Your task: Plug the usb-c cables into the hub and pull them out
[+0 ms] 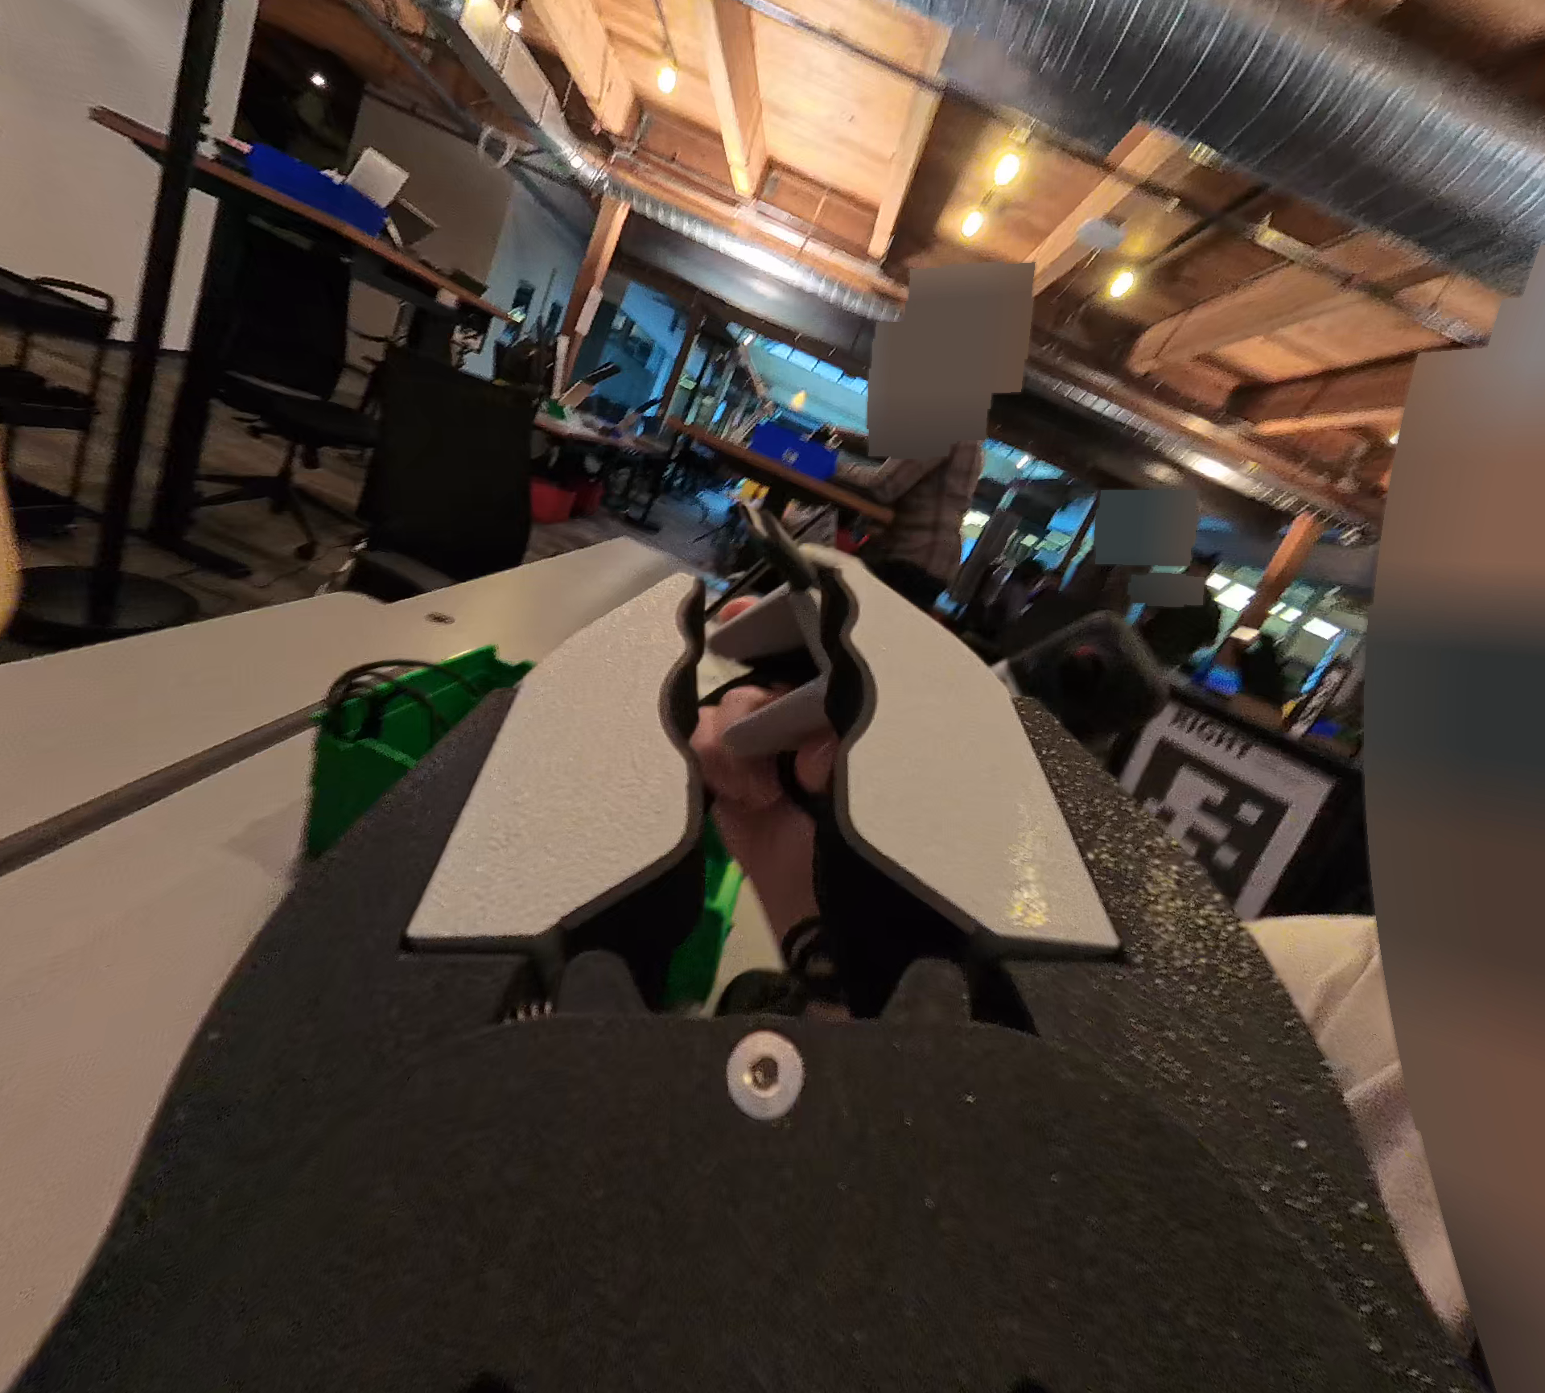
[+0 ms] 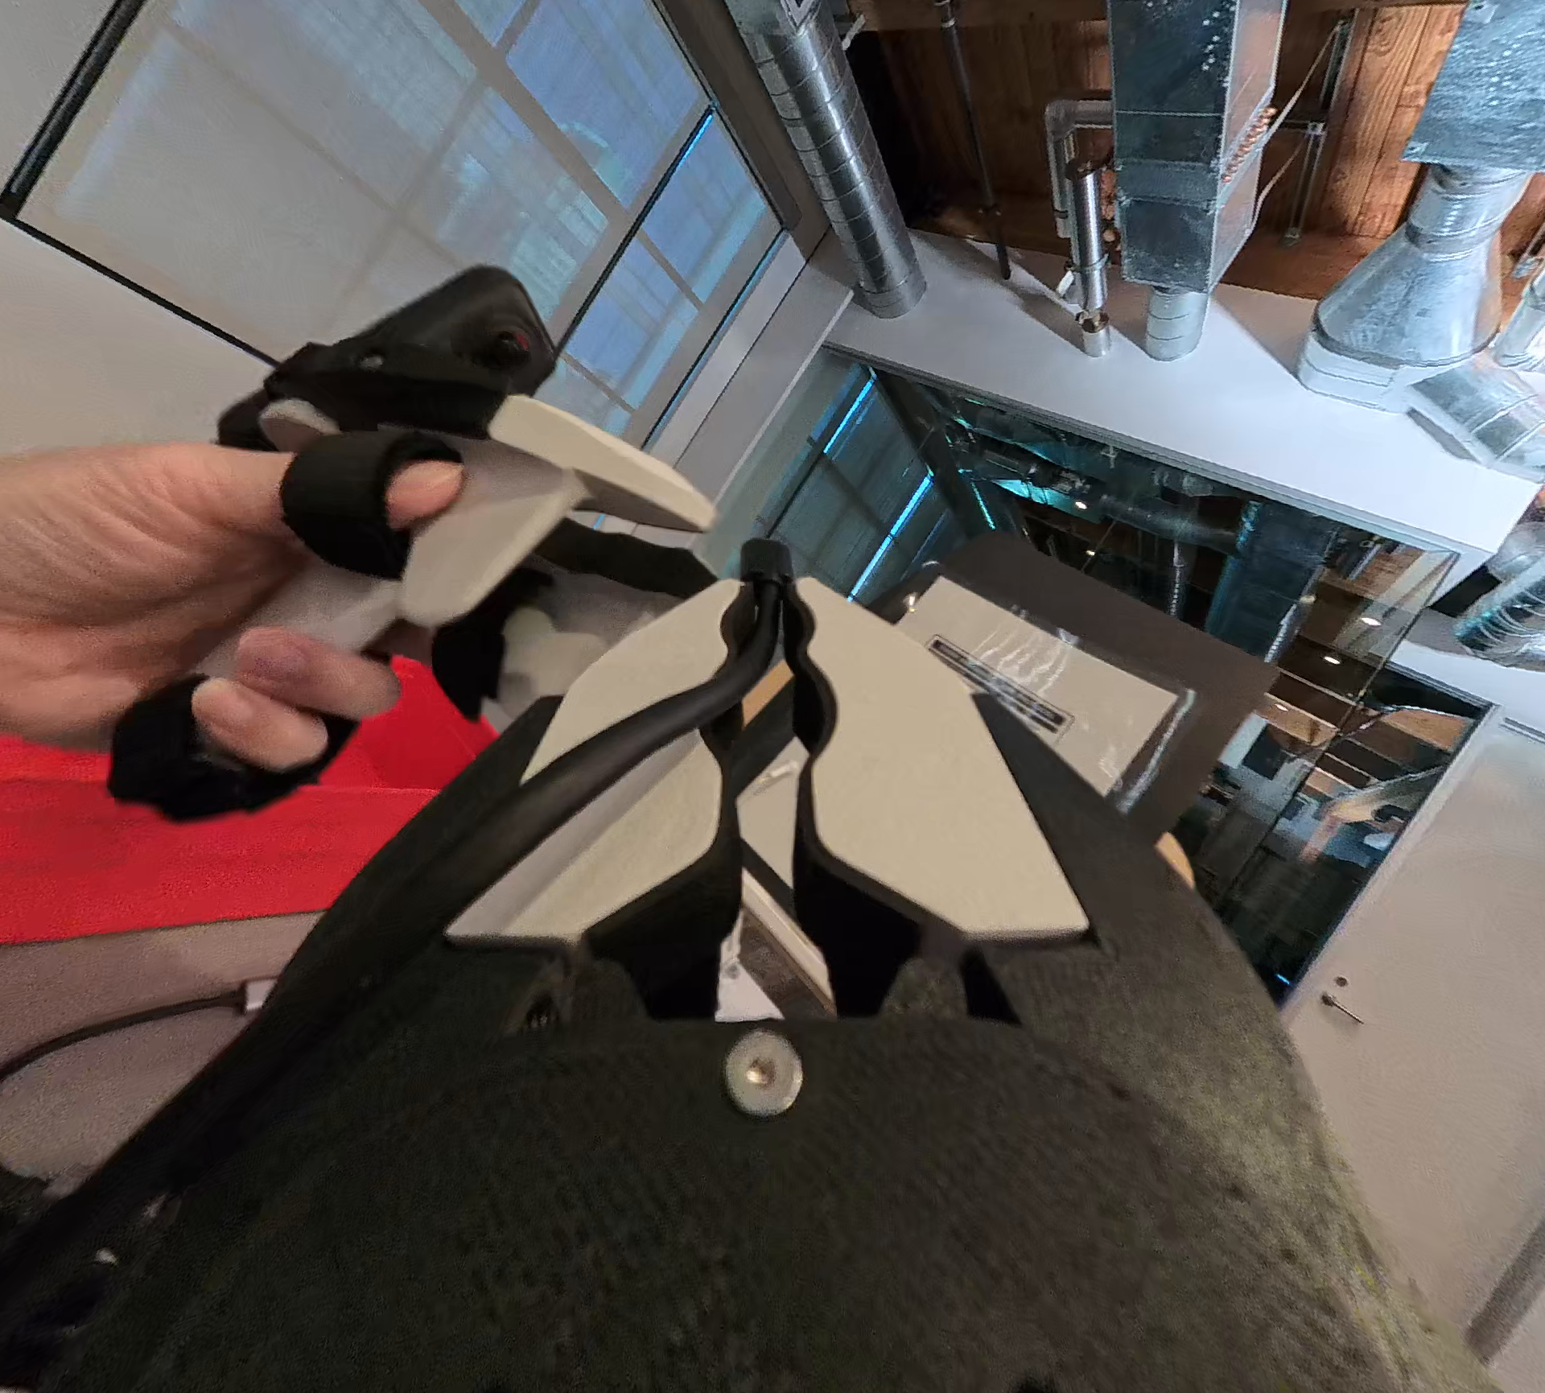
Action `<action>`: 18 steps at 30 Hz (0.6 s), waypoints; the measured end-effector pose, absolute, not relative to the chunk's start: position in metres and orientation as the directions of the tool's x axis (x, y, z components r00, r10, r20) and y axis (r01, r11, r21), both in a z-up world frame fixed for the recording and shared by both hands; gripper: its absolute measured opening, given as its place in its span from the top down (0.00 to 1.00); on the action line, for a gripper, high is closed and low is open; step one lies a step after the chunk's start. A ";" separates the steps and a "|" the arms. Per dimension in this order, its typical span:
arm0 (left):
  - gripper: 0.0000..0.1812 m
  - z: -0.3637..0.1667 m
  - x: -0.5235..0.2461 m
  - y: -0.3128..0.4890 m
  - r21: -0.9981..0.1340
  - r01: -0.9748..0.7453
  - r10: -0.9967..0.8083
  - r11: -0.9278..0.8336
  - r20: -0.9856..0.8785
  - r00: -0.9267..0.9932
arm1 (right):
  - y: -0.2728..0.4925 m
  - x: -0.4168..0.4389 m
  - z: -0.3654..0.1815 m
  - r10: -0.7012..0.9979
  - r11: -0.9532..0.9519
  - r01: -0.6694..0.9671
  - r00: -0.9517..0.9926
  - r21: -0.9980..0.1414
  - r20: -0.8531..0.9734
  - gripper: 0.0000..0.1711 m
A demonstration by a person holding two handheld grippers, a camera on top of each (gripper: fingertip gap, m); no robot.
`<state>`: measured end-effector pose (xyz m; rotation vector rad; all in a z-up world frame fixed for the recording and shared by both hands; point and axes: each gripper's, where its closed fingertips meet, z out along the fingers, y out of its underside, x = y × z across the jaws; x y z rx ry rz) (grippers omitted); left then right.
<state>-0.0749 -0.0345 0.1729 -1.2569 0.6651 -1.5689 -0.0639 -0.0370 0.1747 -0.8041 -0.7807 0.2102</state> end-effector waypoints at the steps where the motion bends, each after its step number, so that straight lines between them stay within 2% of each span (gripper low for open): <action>1: 0.86 0.171 -0.080 -0.033 -0.894 0.300 -0.928 -0.334 0.367 0.063 | -0.036 -0.058 0.179 0.446 0.686 0.119 0.710 -0.718 0.544 0.96; 4: 0.88 0.136 -0.096 -0.028 -0.965 -0.021 -0.938 -0.261 0.249 0.243 | -0.035 -0.036 0.192 0.456 0.660 0.117 0.722 -0.742 0.520 0.96; 6: 0.88 0.100 -0.109 -0.024 -0.934 -0.264 -0.928 -0.241 0.143 0.344 | -0.036 -0.022 0.200 0.465 0.644 0.113 0.727 -0.756 0.505 0.96; 9: 0.86 0.055 -0.123 -0.010 -0.845 -0.463 -0.889 -0.268 0.031 0.457 | -0.037 -0.004 0.208 0.461 0.631 0.122 0.735 -0.766 0.498 0.96; 12: 0.85 0.001 -0.122 -0.011 -0.685 -0.616 -0.884 -0.389 0.089 0.459 | -0.040 0.011 0.215 0.441 0.635 0.121 0.754 -0.763 0.487 0.96; 15: 0.85 -0.060 -0.145 0.001 -0.407 -0.732 -0.812 -0.547 0.046 0.582 | -0.041 0.019 0.217 0.431 0.631 0.126 0.763 -0.765 0.481 0.96; 18: 0.86 -0.096 -0.146 0.002 -0.264 -0.773 -0.809 -0.578 0.055 0.586 | -0.040 0.022 0.218 0.425 0.629 0.134 0.766 -0.766 0.483 0.96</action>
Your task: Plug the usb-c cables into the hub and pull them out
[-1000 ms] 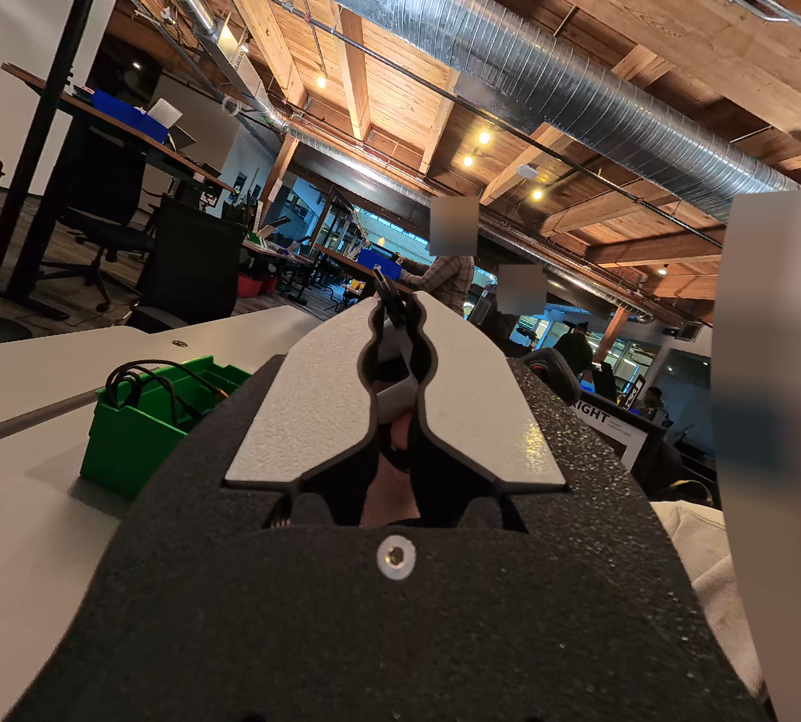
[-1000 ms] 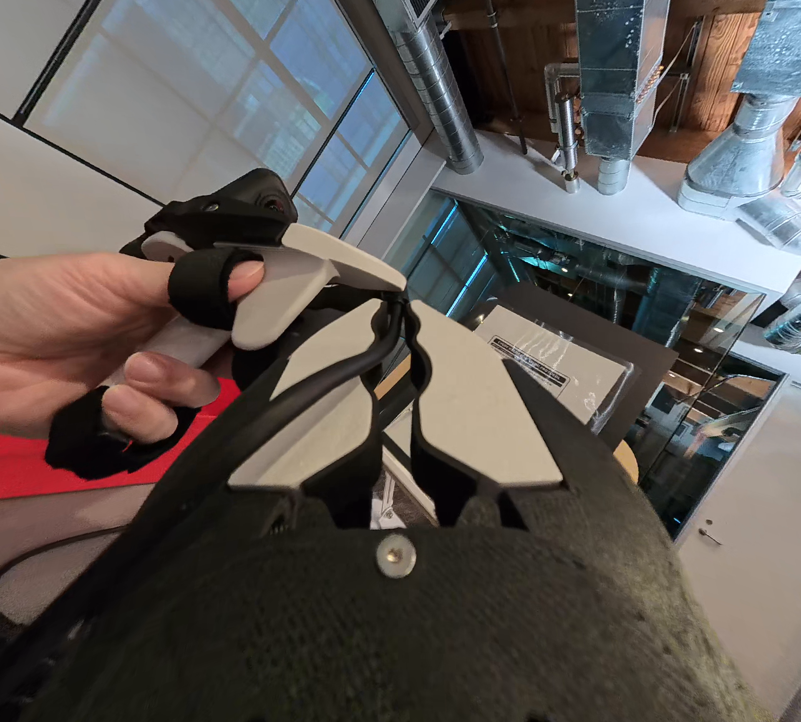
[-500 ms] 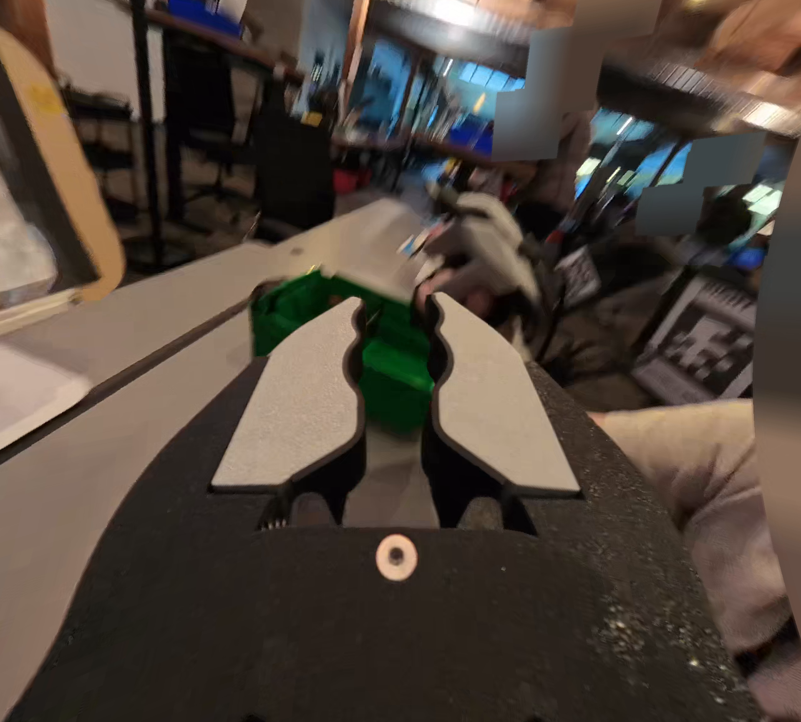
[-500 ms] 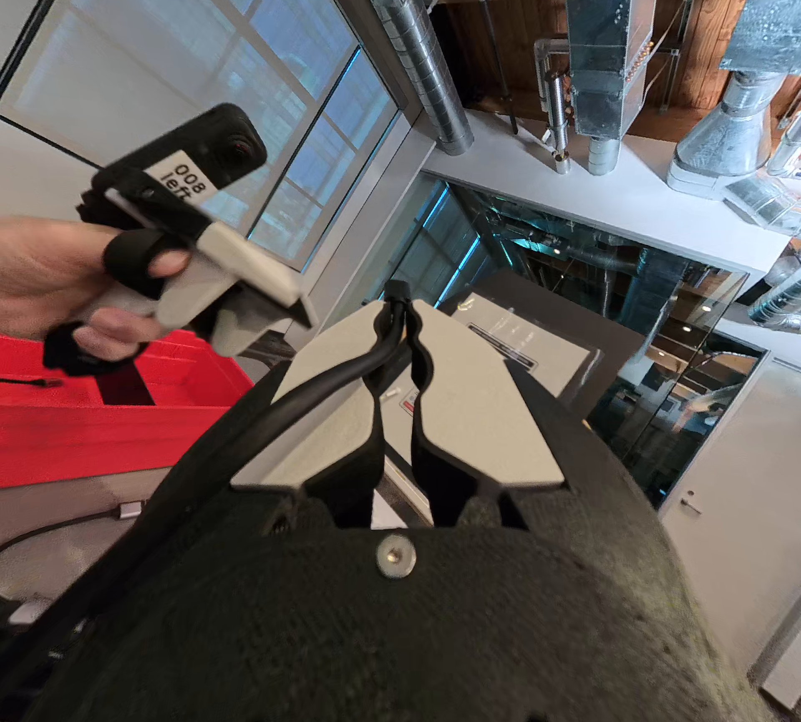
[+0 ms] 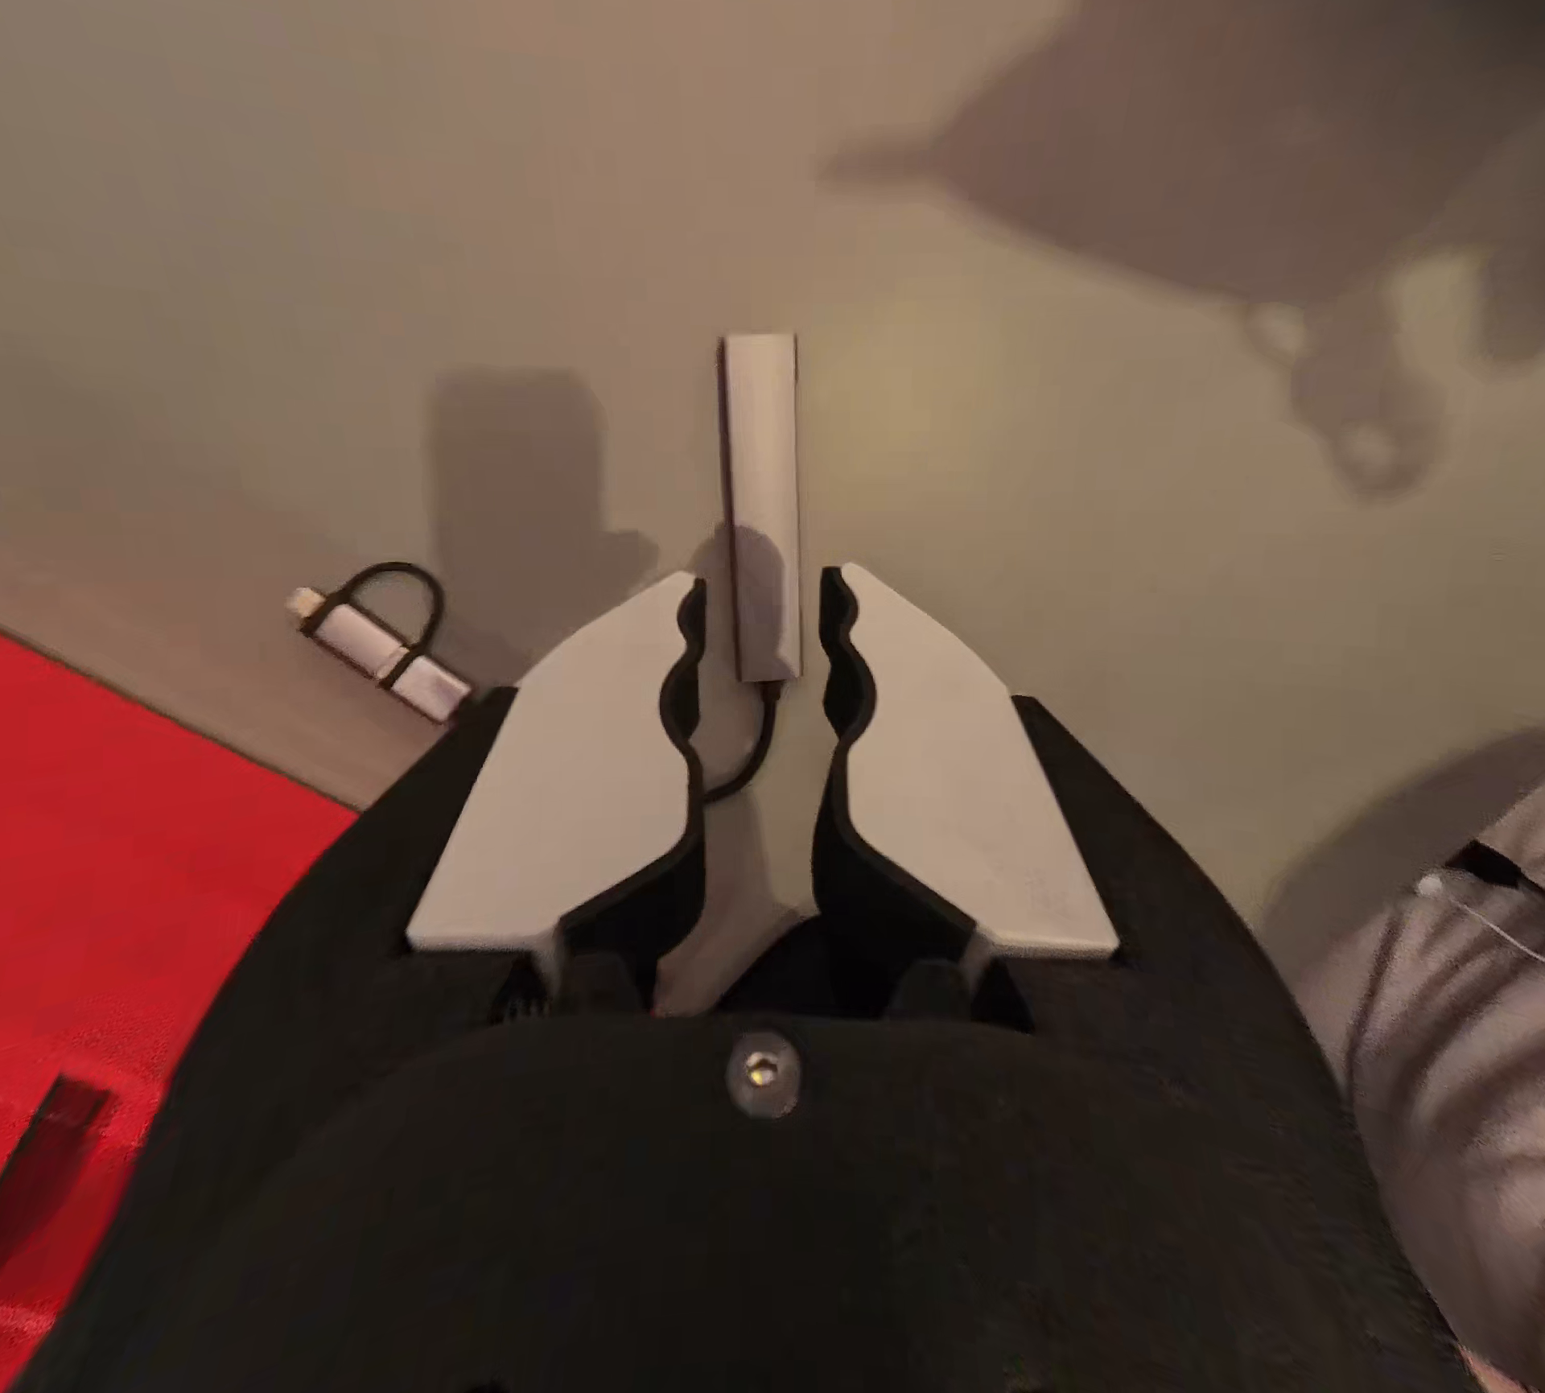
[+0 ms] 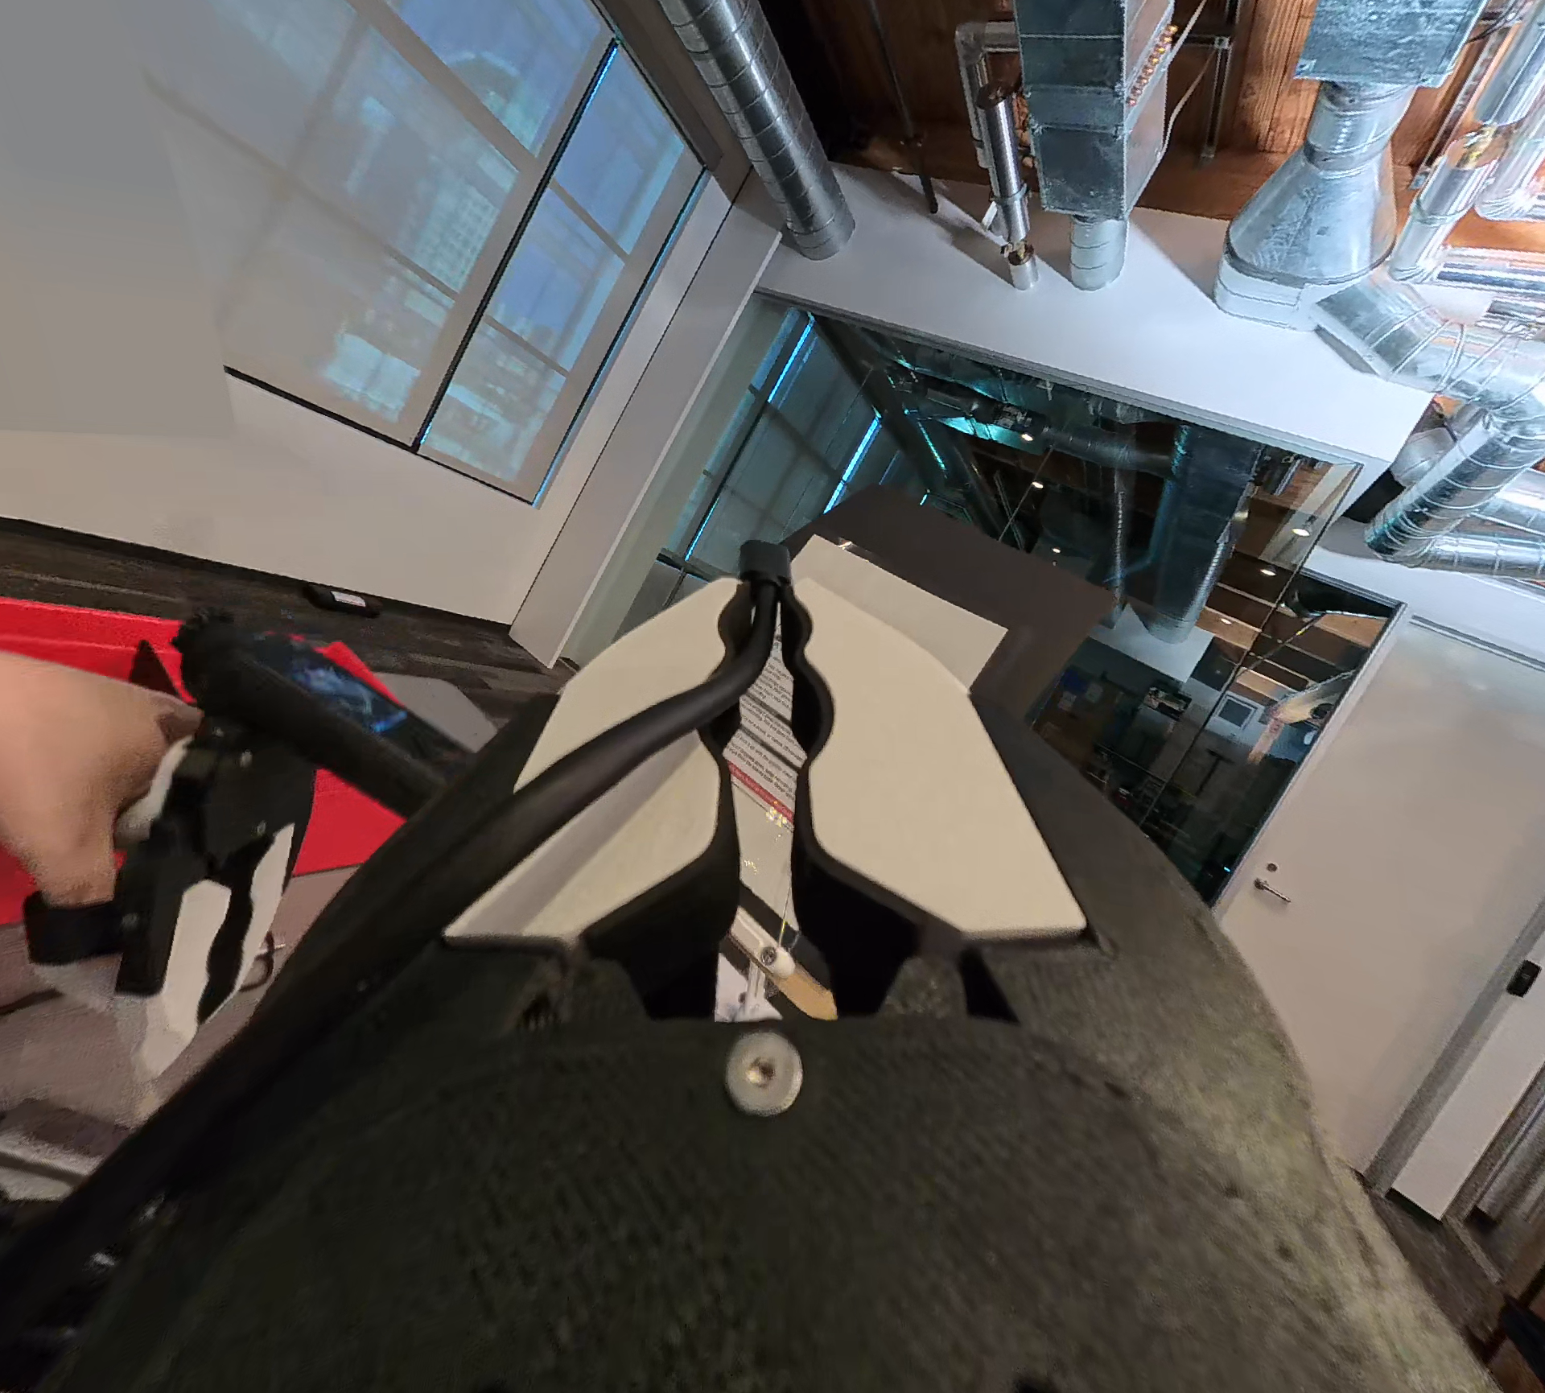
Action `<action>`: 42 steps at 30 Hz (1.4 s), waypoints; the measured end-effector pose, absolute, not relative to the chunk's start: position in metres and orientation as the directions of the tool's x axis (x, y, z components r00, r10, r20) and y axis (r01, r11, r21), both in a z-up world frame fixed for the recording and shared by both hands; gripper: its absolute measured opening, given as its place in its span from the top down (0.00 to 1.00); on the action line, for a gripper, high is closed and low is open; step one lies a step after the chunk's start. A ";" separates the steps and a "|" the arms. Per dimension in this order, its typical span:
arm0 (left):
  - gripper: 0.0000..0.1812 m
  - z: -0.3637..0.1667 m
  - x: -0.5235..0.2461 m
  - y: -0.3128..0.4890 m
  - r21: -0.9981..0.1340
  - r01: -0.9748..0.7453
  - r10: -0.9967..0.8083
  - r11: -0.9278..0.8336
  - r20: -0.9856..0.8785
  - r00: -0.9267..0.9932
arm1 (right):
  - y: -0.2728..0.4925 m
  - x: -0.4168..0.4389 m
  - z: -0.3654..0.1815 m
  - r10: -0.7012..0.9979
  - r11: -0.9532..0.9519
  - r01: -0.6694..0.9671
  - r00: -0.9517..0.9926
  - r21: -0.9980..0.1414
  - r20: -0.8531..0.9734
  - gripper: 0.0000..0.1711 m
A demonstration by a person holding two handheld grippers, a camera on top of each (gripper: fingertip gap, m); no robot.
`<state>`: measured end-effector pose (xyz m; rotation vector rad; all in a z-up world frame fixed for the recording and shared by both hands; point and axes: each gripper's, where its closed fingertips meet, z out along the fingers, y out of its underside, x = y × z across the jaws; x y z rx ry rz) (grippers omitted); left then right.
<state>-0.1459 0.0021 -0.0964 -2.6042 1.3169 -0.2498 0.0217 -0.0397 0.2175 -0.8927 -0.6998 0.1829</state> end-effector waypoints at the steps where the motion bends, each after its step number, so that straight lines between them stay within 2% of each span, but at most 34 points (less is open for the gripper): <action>1: 0.84 -0.106 -0.144 0.000 -0.225 -0.784 -0.812 -0.579 0.075 0.578 | -0.039 0.022 0.217 0.424 0.626 0.139 0.765 -0.768 0.485 0.96; 8: 0.70 -0.151 -0.167 -0.011 0.050 -0.804 -0.803 -0.593 0.042 0.595 | -0.042 0.028 0.221 0.403 0.636 0.150 0.772 -0.757 0.492 0.96; 11: 0.70 -0.158 -0.173 -0.011 0.094 -0.787 -0.789 -0.610 0.024 0.614 | -0.042 0.030 0.221 0.402 0.636 0.148 0.773 -0.757 0.490 0.96; 25: 0.72 -0.161 -0.176 -0.008 0.112 -0.789 -0.794 -0.605 -0.005 0.608 | -0.042 0.029 0.220 0.410 0.635 0.151 0.765 -0.758 0.496 0.96; 26: 0.73 -0.161 -0.176 -0.008 0.116 -0.792 -0.798 -0.599 -0.005 0.603 | -0.041 0.028 0.219 0.409 0.634 0.157 0.763 -0.757 0.501 0.96; 28: 0.88 -0.161 -0.175 -0.007 0.120 -0.808 -0.815 -0.576 -0.004 0.580 | -0.041 0.026 0.217 0.405 0.633 0.169 0.759 -0.755 0.510 0.96; 34: 0.88 -0.153 -0.154 0.002 0.020 -0.821 -0.820 -0.571 0.045 0.571 | -0.039 0.024 0.215 0.405 0.631 0.184 0.751 -0.754 0.522 0.96; 42: 0.88 -0.086 -0.129 0.015 -0.379 -0.718 -0.811 -0.583 0.229 0.538 | -0.036 0.012 0.206 0.454 0.601 0.204 0.708 -0.773 0.541 0.96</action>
